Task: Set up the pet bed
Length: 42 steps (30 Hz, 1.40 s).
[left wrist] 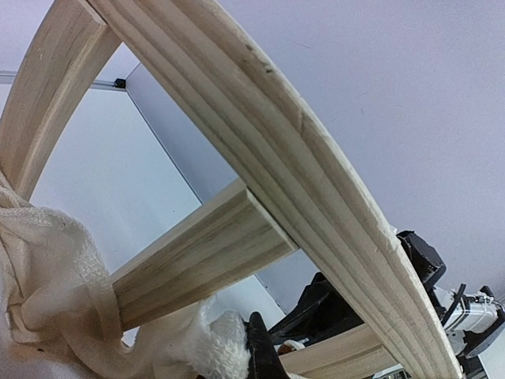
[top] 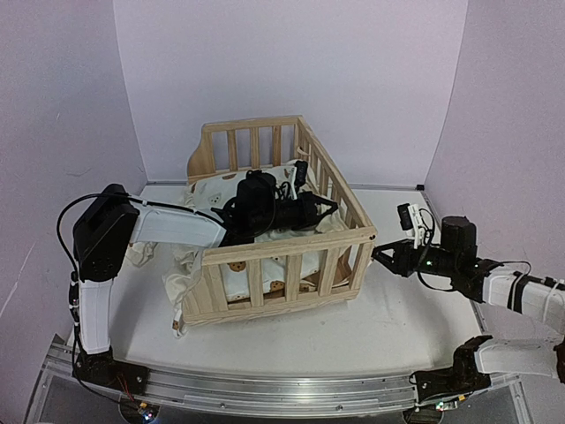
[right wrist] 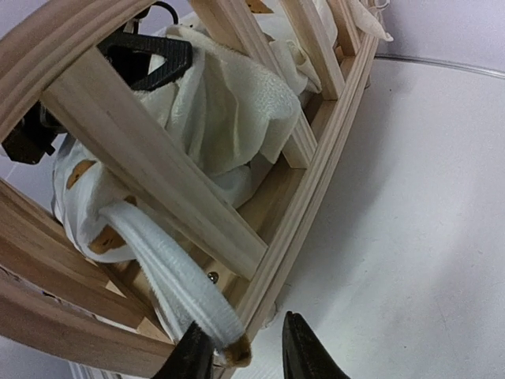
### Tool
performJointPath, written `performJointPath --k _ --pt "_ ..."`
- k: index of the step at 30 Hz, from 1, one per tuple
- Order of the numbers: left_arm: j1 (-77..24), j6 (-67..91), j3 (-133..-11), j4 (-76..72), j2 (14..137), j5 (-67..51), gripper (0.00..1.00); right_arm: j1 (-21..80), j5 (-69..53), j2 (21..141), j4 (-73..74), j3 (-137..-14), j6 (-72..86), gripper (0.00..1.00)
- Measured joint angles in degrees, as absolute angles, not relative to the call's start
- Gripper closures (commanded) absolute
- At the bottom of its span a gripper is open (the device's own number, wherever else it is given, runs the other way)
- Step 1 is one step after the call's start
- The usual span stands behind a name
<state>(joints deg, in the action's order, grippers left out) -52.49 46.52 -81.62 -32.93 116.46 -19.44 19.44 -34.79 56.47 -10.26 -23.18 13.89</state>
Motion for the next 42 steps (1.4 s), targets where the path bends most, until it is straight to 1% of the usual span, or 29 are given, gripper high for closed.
performJointPath --k 2,3,6,9,12,14,16,19,21,24,28,31,32,34,36,37,40,42 --pt "-52.49 46.50 -81.62 -32.93 116.46 -19.46 1.00 19.66 -34.98 58.02 -12.21 -23.05 14.15 0.95" --pt "-52.49 46.50 -81.62 -32.93 116.46 -19.44 1.00 19.68 -35.00 58.43 -12.51 -23.05 14.50 1.00" --pt "-52.49 46.39 -81.62 -32.91 116.42 -19.44 1.00 19.94 -33.93 58.54 -10.15 -23.59 14.52 1.00" --pt "-52.40 46.35 -81.60 -32.88 116.31 -19.44 1.00 21.39 -28.67 58.54 -0.27 -27.59 13.67 1.00" --pt "-52.14 46.30 -80.90 -32.97 115.98 -19.40 1.00 24.21 -20.21 59.00 11.92 -34.85 13.23 0.91" --pt "-51.92 46.30 -80.60 -32.95 115.94 -19.42 1.00 25.93 -15.33 59.86 17.69 -38.94 13.39 0.90" --pt "-51.68 46.30 -80.34 -32.93 115.92 -19.44 1.00 27.59 -11.03 60.99 21.85 -41.74 13.45 0.91" --pt "-51.53 46.30 -80.18 -32.93 115.92 -19.44 1.00 30.04 -4.73 63.20 25.36 -43.03 13.80 0.91" --pt "-51.53 46.30 -80.16 -32.93 115.90 -19.44 1.00 32.91 2.79 66.57 28.12 -44.29 14.76 0.87" --pt "-51.53 46.30 -80.12 -32.93 115.90 -19.42 1.00 35.77 14.11 71.16 29.80 -44.99 17.80 0.85" --pt "-51.33 46.33 -80.12 -32.93 115.90 -19.38 1.00 35.16 22.98 75.26 28.03 -44.18 22.13 0.83" --pt "-51.27 46.35 -80.12 -32.93 115.90 -19.40 1.00 30.17 21.63 79.00 26.26 -44.18 23.94 0.78" --pt "-51.27 46.35 -80.12 -32.93 115.87 -19.40 1.00 27.88 20.29 79.77 26.09 -44.12 23.97 0.74" --pt "-51.27 46.35 -80.12 -32.91 115.87 -19.44 1.00 23.33 17.26 79.29 26.59 -43.44 23.09 0.59" --pt "-51.24 46.37 -80.12 -32.93 115.87 -19.53 1.00 21.47 12.73 75.09 28.10 -42.30 21.28 0.49" --pt "-51.24 46.41 -80.12 -32.91 115.90 -19.59 1.00 21.52 9.82 71.94 29.04 -41.87 20.34 0.47" --pt "-51.20 46.46 -80.12 -32.95 115.87 -19.94 1.00 21.71 0.21 62.78 30.28 -41.65 18.41 0.44" --pt "-51.16 46.46 -80.12 -32.95 115.90 -20.05 1.00 21.67 -5.50 60.88 30.22 -41.65 17.78 0.42"
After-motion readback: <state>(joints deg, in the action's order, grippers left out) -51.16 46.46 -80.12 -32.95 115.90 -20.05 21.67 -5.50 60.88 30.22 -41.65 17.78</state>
